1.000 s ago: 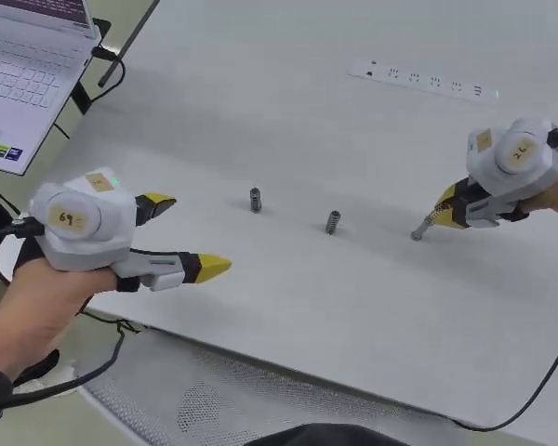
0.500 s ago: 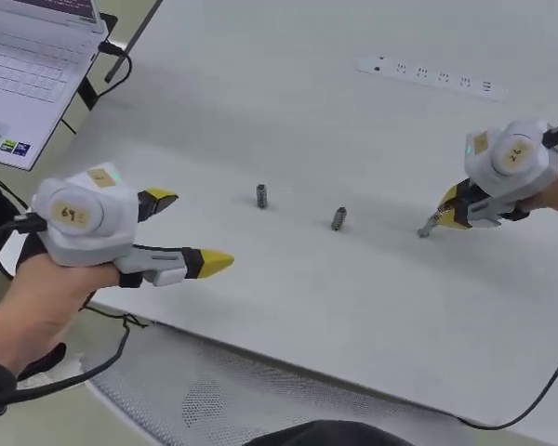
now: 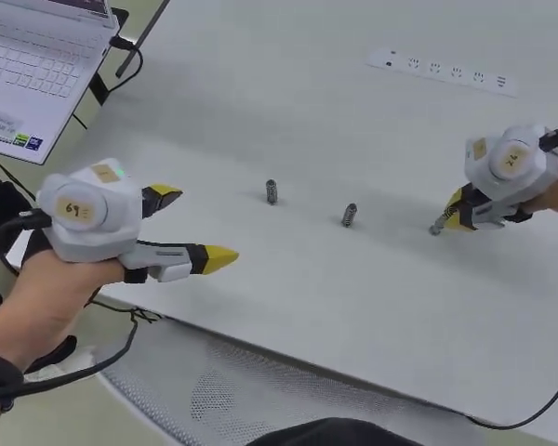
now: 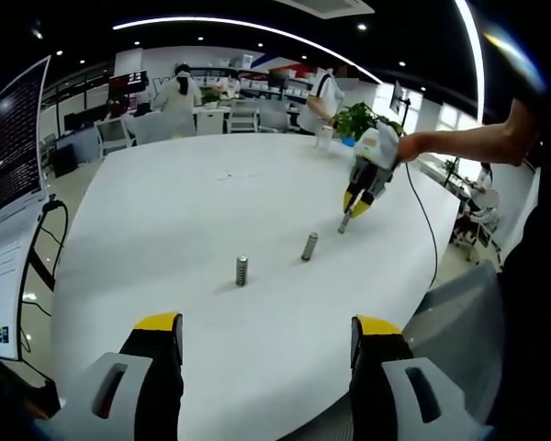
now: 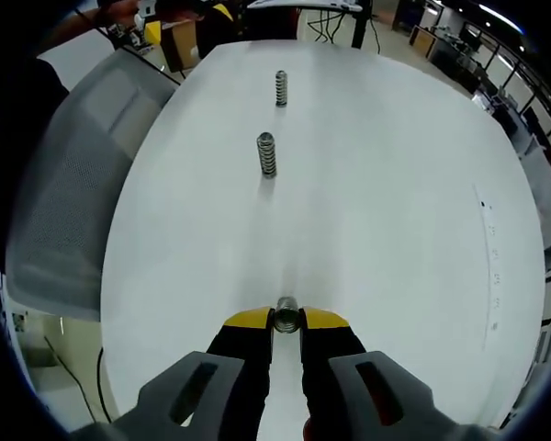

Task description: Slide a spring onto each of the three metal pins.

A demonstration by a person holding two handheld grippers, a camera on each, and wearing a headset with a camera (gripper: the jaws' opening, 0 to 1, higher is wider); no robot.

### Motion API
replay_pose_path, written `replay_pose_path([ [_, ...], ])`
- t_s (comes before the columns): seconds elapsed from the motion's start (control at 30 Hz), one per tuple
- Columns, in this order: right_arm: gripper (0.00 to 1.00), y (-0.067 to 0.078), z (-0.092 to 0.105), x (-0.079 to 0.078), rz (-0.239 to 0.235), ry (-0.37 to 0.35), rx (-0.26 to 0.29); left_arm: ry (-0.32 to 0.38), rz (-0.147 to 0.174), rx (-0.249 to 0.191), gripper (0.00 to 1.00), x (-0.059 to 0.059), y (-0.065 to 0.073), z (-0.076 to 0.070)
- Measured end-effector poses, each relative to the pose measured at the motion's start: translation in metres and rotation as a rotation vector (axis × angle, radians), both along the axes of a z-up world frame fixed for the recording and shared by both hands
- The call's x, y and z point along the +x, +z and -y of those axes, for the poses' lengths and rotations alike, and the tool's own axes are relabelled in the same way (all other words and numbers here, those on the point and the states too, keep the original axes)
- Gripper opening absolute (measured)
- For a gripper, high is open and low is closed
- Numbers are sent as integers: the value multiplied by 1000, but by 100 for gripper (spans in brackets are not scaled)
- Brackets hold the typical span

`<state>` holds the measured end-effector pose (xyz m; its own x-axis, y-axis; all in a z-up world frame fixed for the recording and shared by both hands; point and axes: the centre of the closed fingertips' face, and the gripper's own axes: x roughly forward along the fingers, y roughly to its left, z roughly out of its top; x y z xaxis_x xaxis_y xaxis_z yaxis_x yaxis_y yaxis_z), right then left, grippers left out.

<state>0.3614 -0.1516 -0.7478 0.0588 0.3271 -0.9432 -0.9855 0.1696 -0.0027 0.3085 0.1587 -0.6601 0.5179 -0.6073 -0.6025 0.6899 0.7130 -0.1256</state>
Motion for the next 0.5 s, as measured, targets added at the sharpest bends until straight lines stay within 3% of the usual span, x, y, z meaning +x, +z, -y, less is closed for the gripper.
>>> replay_pose_path([
  [0.5, 9, -11, 1, 1, -11, 10, -20, 8, -7, 1, 71, -2, 0, -4],
])
